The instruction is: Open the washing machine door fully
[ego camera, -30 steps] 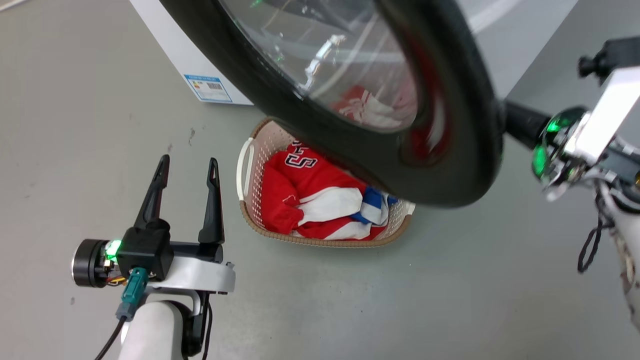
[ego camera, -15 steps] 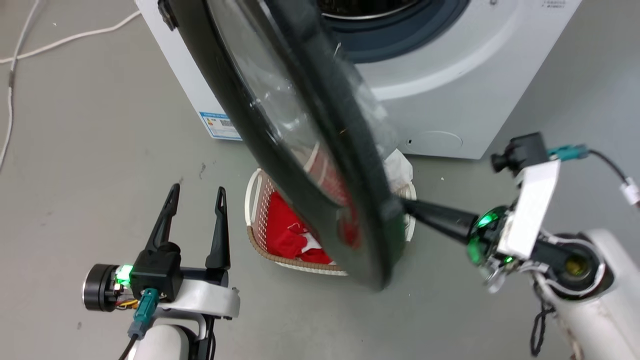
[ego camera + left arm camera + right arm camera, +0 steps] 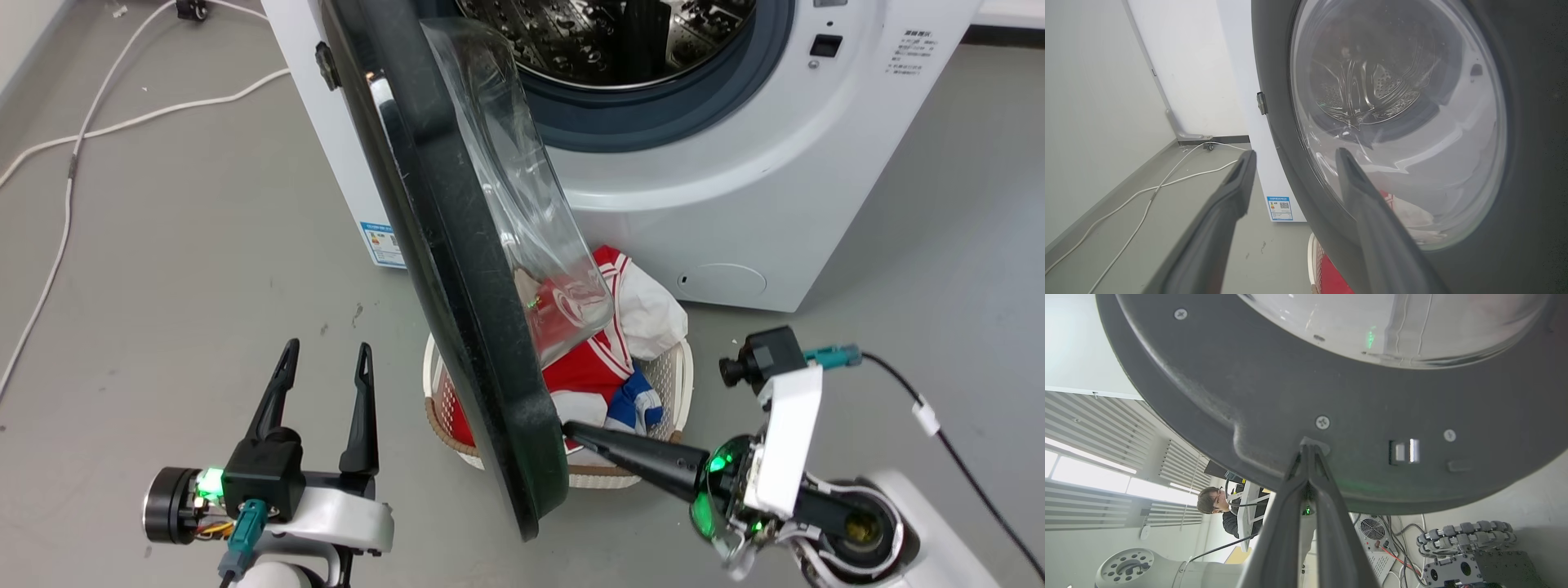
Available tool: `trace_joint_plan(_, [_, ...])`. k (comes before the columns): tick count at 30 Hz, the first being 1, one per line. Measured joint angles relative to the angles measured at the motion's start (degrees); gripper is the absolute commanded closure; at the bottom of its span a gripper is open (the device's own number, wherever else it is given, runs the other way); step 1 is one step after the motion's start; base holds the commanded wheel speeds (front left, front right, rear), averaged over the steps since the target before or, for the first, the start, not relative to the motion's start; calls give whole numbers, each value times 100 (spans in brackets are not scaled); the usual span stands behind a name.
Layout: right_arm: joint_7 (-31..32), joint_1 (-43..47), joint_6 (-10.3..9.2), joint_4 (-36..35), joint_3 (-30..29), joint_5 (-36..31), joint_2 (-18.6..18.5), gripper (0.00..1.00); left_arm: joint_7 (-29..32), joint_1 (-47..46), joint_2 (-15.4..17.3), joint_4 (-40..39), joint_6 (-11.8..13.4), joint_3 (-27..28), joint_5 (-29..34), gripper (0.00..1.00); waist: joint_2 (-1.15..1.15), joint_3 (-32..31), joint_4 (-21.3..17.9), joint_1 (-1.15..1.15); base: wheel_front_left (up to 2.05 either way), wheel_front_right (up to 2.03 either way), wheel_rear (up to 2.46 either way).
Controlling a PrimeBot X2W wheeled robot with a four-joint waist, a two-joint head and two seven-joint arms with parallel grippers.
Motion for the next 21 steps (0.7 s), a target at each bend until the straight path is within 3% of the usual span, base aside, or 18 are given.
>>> trace_joint_plan(14, [-488,1130,-1,-58,-201,364,81,100,0,419,2,65,40,-10,-8,0,0,-546,-57,0,0,0,0])
trace_joint_plan(21, [-1486,1600,-1,-617,-1007,73,156,100,1,649,16,31,86,19,-22,0,0,-773,-191,0,0,0,0])
